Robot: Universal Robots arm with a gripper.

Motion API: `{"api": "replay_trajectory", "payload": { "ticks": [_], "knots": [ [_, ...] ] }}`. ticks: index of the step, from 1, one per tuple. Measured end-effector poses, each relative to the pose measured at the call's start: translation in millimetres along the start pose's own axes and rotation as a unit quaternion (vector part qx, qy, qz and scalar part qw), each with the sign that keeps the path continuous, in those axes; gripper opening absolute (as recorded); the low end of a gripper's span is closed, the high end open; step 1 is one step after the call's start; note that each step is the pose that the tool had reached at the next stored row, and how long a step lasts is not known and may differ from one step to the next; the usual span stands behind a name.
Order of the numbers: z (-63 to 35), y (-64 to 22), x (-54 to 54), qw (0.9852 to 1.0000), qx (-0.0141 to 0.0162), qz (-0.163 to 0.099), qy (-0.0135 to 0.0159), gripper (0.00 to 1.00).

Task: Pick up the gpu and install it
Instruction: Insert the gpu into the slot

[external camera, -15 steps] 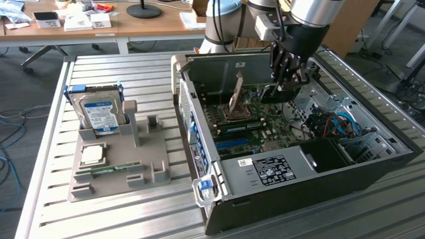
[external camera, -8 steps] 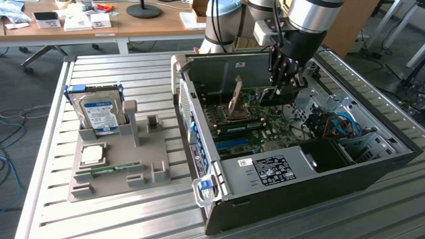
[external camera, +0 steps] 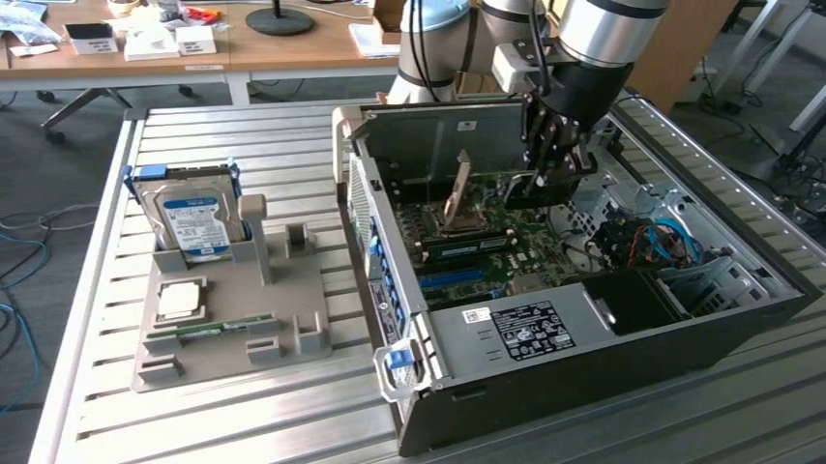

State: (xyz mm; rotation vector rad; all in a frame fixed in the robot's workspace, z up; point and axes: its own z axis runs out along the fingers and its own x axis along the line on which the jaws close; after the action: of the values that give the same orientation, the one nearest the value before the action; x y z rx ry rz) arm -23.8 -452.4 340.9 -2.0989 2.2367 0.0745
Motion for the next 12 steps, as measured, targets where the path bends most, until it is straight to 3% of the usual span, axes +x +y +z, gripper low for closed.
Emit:
{"api": "replay_trajectory", "payload": {
  "ticks": [2,4,12],
  "knots": [
    [0.0,0.0,0.0,1.0000,0.0001,0.000,0.0039,0.27],
    [0.1,0.0,0.0,1.0000,0.0003,0.000,0.0096,0.27],
    [7.3,0.8,0.7,0.9999,0.0003,0.000,0.0100,0.27]
  ]
}}
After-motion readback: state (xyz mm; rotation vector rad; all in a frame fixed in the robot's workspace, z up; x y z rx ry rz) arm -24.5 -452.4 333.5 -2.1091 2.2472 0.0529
